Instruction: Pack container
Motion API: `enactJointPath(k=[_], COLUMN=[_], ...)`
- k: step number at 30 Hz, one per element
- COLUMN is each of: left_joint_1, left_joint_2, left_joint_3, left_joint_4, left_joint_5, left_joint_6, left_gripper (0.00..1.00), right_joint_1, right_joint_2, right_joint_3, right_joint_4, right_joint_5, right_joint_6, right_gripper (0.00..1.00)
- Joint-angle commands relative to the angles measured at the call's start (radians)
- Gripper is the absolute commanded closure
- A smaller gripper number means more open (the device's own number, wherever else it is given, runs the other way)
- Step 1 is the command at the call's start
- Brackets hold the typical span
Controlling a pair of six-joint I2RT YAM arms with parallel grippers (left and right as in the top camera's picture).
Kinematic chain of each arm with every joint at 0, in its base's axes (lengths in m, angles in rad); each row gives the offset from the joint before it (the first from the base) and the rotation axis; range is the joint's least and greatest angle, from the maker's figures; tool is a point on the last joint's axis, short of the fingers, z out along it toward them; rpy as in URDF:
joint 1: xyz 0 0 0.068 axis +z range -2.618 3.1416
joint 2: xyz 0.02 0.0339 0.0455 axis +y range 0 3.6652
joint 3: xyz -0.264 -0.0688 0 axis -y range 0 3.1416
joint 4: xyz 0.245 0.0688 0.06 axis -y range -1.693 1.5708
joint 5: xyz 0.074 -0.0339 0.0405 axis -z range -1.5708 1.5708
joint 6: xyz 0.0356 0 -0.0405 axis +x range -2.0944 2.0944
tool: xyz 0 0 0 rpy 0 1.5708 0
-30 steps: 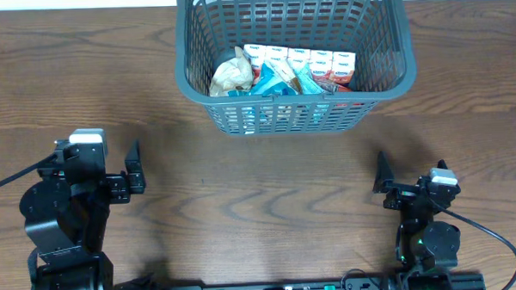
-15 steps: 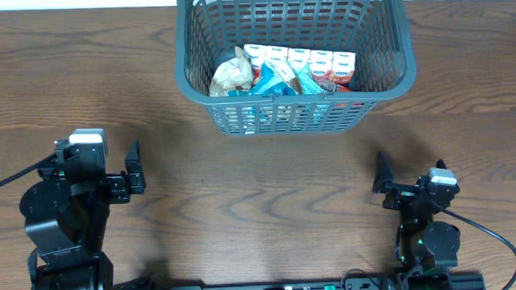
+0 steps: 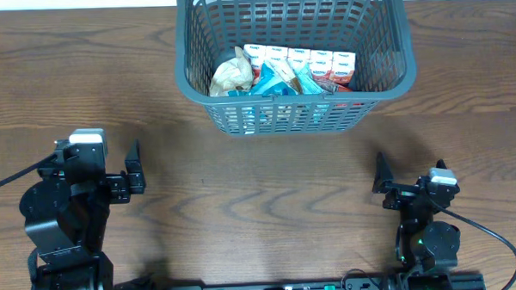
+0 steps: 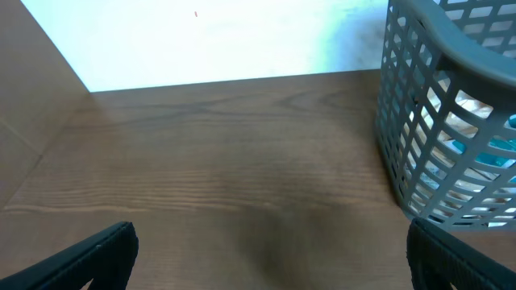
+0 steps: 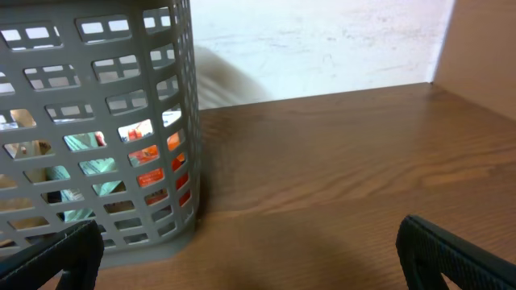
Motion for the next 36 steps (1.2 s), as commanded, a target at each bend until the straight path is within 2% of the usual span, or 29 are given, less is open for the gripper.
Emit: enactJointPath(k=[1,7,19,25,28,32,36], left_joint_1=[0.004,-0.033,-0.112,-0.112,-0.112,-0.112,-0.112], left_joint_2=[-0.003,-0.080,-0.319,-0.432,-0.463,-0.494,-0.520], left_joint_3=[-0.001,-0.001,-0.112,-0.348,-0.455,-0.592,-0.663], left_joint_4=[-0.004,-0.096,-0.067,0.183,0.316,0.503,0.564], left_joint_5=[0.016,0.082,0.118,0.118,0.112,0.046,-0.040], left_joint_6=[-0.009,-0.065,-0.234,-0.232,-0.192,-0.153,-0.154], left_gripper=[0.01,0.01,0.01,0.01,0.01,0.01,0.01], right_joint_1=[-0.003,-0.003,-0.003,-0.003,-0.003,-0.003,-0.003], right_joint_2=[-0.009,-0.009,-0.009,-0.009,-0.009,-0.009,-0.009], right_joint_3=[-0.008,-0.008,-0.008,-0.008,-0.008,-0.008,-0.008], right_joint_4=[0.003,0.003,0.003,0.003,0.003,0.003,0.003], right_joint_5=[-0.008,-0.008,-0.008,-0.008,-0.008,-0.008,-0.008], right_joint_6=[0.008,0.008,0.008,0.008,0.008,0.008,0.008], right_gripper=[0.01,0.01,0.01,0.01,0.01,0.01,0.01])
